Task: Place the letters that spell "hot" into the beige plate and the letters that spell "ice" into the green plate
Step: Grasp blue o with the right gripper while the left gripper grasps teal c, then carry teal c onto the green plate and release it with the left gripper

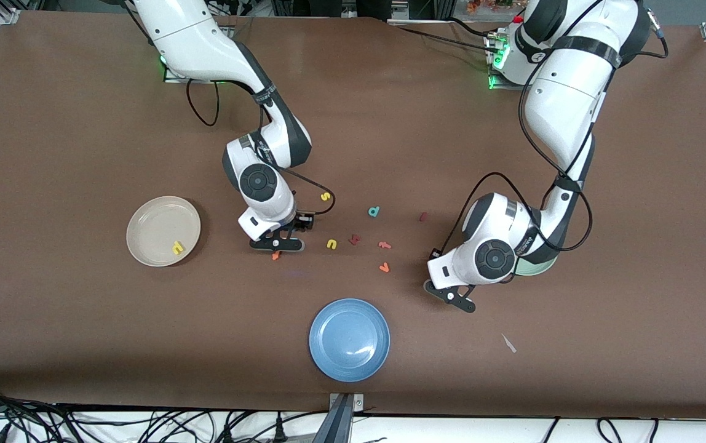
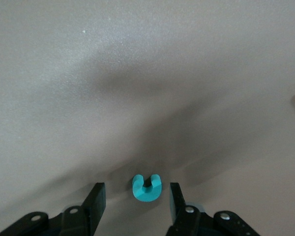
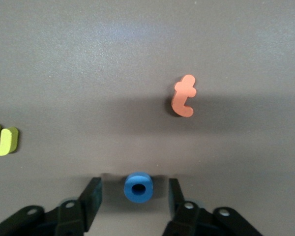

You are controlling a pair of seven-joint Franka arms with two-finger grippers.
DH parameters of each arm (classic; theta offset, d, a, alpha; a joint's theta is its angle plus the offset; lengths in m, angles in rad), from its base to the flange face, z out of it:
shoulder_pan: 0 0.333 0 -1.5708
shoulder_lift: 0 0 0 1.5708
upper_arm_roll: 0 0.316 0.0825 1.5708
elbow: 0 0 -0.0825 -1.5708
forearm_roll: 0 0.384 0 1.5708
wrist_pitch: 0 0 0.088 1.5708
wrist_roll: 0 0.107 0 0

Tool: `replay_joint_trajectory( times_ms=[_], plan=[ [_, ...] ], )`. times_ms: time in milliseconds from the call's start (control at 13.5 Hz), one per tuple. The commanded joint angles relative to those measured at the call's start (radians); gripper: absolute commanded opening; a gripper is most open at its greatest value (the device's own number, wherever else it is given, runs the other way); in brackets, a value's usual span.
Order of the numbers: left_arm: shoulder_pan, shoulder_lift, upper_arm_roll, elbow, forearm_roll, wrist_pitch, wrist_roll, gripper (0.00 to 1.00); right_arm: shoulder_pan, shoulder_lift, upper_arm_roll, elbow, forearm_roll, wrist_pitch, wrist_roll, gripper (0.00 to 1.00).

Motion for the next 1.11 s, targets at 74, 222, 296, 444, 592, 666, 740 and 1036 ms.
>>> replay_joint_trajectory(
  times_ms=[74,222,296,444,592,666,740,1036],
  plan=[
    [-0.010,-0.010,0.004,-0.017,0.027,-0.001,-0.019,0.56,-0.002,0.009,0.000,0.004,-0.012,-0.002,-0.015,0.52],
    [-0.017,-0.008,0.004,-0.017,0.027,-0.001,-0.021,0.55,-0.003,0.009,0.000,0.004,-0.009,0.000,-0.015,0.51],
    [-0.019,-0.008,0.005,-0.017,0.027,-0.001,-0.021,0.55,-0.003,0.009,0.000,0.004,-0.009,0.000,-0.015,0.50],
    [-0.030,-0.007,0.005,-0.018,0.027,-0.001,-0.038,0.53,-0.003,0.009,0.000,0.004,-0.007,0.001,-0.015,0.47],
    [-0.036,-0.007,0.007,-0.020,0.029,-0.001,-0.049,0.49,-0.003,0.009,0.000,0.004,-0.001,0.001,-0.015,0.44],
    [-0.034,-0.005,0.008,-0.021,0.029,0.000,-0.049,0.46,-0.003,0.009,0.000,0.004,0.000,0.001,-0.015,0.43],
    [-0.031,-0.005,0.010,-0.038,0.029,0.025,-0.049,0.45,-0.003,0.009,0.000,0.004,0.000,0.001,-0.015,0.42],
    [-0.028,-0.014,0.015,-0.064,0.029,0.063,-0.049,0.15,-0.003,0.010,0.000,0.004,0.003,0.003,-0.012,0.39]
  ],
)
